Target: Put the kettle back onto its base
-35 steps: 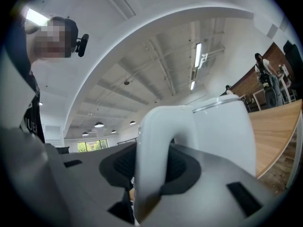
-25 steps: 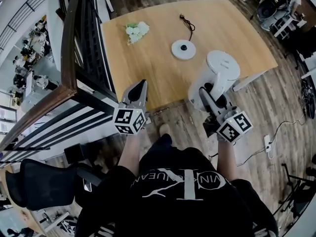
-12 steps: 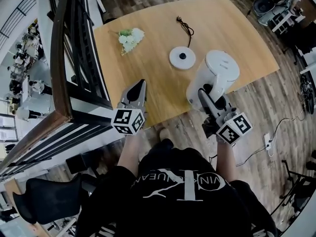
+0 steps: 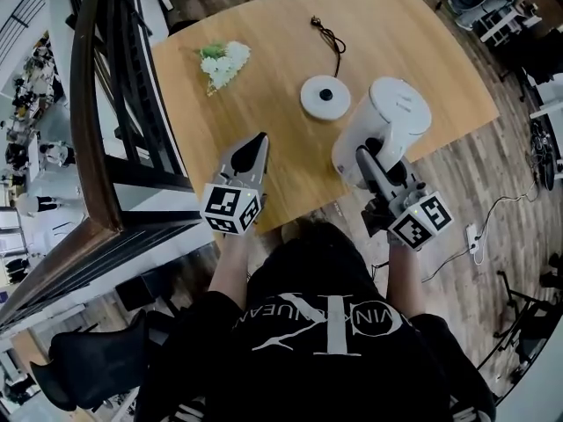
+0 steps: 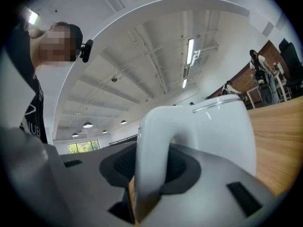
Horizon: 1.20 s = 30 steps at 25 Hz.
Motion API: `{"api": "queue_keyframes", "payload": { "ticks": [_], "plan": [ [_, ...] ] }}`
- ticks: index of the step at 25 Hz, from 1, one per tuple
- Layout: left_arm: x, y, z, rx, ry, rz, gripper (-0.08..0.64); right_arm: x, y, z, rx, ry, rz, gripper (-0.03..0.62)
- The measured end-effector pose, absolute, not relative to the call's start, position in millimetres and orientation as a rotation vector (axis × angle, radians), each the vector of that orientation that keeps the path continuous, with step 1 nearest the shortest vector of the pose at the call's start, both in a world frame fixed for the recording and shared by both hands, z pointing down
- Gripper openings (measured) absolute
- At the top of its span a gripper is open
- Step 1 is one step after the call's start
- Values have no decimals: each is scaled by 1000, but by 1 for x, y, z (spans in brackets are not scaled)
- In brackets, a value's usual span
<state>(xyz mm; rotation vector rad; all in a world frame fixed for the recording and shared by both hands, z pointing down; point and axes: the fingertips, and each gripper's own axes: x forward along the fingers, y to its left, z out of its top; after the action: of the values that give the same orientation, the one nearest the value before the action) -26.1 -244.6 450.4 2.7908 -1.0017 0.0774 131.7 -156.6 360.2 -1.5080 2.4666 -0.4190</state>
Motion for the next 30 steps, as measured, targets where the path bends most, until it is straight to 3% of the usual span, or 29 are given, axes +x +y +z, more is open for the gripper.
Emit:
{"api": "queue_keyframes", "payload": {
  "ticks": [30],
  "plan": [
    [-8, -317, 463, 2668, -1134, 65, 3, 130, -281, 351, -1276, 2658, -369, 124]
  ]
}}
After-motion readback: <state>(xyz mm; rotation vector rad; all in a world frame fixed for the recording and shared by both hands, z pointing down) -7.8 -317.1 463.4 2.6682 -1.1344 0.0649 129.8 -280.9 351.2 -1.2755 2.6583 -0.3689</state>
